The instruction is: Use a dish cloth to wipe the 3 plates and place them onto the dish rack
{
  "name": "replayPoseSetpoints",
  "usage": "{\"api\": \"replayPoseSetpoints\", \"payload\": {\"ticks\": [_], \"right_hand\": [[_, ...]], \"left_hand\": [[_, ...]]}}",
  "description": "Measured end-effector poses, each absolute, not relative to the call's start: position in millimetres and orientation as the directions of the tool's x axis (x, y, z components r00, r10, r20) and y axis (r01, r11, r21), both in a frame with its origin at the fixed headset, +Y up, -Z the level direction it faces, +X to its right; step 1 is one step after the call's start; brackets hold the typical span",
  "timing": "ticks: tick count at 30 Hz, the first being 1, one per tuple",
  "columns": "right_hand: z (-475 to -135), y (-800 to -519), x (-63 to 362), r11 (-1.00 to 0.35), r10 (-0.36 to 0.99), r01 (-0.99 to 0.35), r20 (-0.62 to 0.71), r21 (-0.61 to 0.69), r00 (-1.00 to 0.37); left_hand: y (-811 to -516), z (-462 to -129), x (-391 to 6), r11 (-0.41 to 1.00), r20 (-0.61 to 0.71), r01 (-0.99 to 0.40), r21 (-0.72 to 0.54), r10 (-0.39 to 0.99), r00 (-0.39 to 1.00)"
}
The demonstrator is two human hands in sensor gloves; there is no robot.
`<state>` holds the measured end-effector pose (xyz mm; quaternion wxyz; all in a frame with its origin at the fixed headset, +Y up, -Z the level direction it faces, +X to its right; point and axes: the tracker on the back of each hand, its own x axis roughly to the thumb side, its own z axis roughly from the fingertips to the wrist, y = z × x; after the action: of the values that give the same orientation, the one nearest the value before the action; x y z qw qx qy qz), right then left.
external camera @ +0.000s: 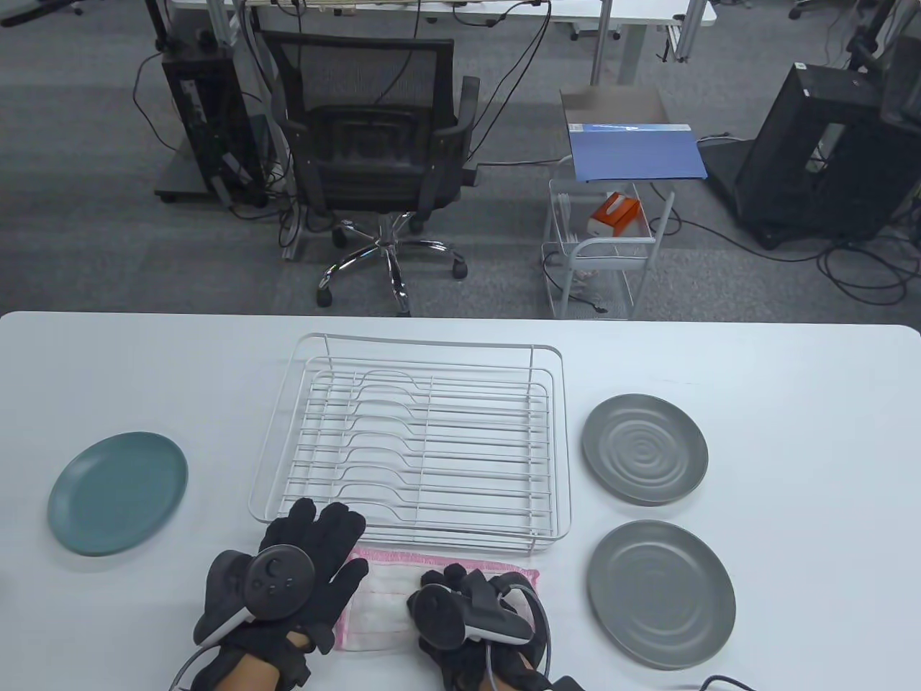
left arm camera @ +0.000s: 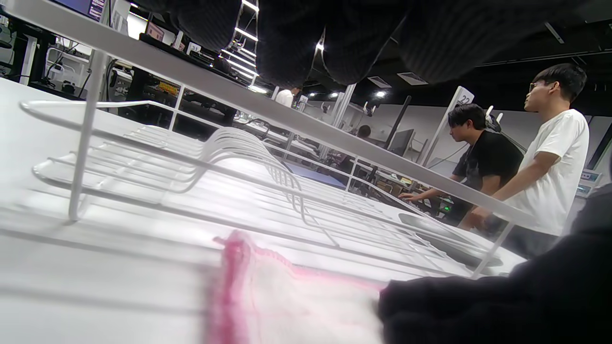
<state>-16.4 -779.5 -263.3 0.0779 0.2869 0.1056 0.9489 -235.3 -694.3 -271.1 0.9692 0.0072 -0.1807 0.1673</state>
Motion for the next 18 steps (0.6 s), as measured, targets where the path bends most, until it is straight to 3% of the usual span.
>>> {"api": "replayPoseSetpoints", "payload": {"ticks": [4, 10, 14, 18], "right_hand": [[-264.2, -771.1, -8.4, -0.954, 0.277, -0.164, 0.531, 0.252, -0.801], [-264.5, -750.6, 24.2, -0.769, 0.638, -0.522, 0.400, 0.368, -0.658], [-268.7, -747.4, 54.3, -0.546, 0.838, -0.741, 0.266, 0.392, -0.476], [-271.6, -749.3, 71.0, -0.313, 0.950, -0.857, 0.158, 0.410, -0.271]], "left_hand": [[-694.3, -272.7, -239.8, 0.940, 0.340, -0.338, -0.043, 0.331, 0.880], [-690.6, -273.2, -250.4, 0.926, 0.318, -0.378, 0.002, 0.358, 0.878], [-688.5, -274.2, -256.6, 0.909, 0.295, -0.416, 0.036, 0.388, 0.873], [-687.2, -273.3, -264.7, 0.892, 0.271, -0.444, 0.082, 0.409, 0.872]]}}
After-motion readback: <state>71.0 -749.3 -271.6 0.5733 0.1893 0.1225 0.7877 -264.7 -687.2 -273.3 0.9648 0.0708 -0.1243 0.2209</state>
